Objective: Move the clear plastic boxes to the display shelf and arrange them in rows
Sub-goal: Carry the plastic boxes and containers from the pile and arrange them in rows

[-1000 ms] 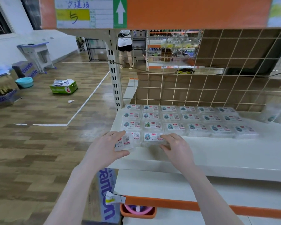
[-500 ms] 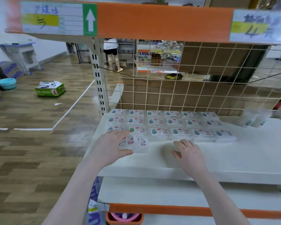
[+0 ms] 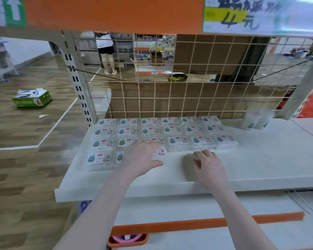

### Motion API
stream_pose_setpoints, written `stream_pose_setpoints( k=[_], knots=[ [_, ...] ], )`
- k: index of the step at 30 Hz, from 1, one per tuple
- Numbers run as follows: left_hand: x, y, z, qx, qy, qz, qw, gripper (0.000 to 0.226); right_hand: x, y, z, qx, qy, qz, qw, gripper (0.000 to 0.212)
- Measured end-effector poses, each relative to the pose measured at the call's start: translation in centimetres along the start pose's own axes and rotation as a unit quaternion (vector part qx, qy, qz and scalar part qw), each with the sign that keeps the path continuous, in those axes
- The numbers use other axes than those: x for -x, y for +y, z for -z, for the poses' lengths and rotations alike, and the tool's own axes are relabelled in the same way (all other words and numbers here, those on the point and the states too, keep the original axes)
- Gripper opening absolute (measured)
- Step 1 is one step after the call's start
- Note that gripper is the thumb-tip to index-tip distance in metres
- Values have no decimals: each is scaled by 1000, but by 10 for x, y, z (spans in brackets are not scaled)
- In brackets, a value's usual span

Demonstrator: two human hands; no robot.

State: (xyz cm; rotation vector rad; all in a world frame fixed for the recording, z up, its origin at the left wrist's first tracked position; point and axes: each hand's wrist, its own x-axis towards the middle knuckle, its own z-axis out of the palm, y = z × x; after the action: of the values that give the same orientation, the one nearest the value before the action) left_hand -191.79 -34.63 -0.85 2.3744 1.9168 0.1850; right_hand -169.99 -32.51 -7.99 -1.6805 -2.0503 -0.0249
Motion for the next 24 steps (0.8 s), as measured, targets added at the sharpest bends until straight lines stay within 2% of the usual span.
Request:
stream_pose_setpoints(
  k=[8, 24],
  knots=[
    [-10, 6, -17, 19, -7, 2, 1000, 65, 4, 0, 0, -19, 37, -7, 999, 8],
    [5, 2, -37, 34, 50, -9, 998, 56, 6, -2, 0, -21, 76, -16, 997, 9]
  ],
)
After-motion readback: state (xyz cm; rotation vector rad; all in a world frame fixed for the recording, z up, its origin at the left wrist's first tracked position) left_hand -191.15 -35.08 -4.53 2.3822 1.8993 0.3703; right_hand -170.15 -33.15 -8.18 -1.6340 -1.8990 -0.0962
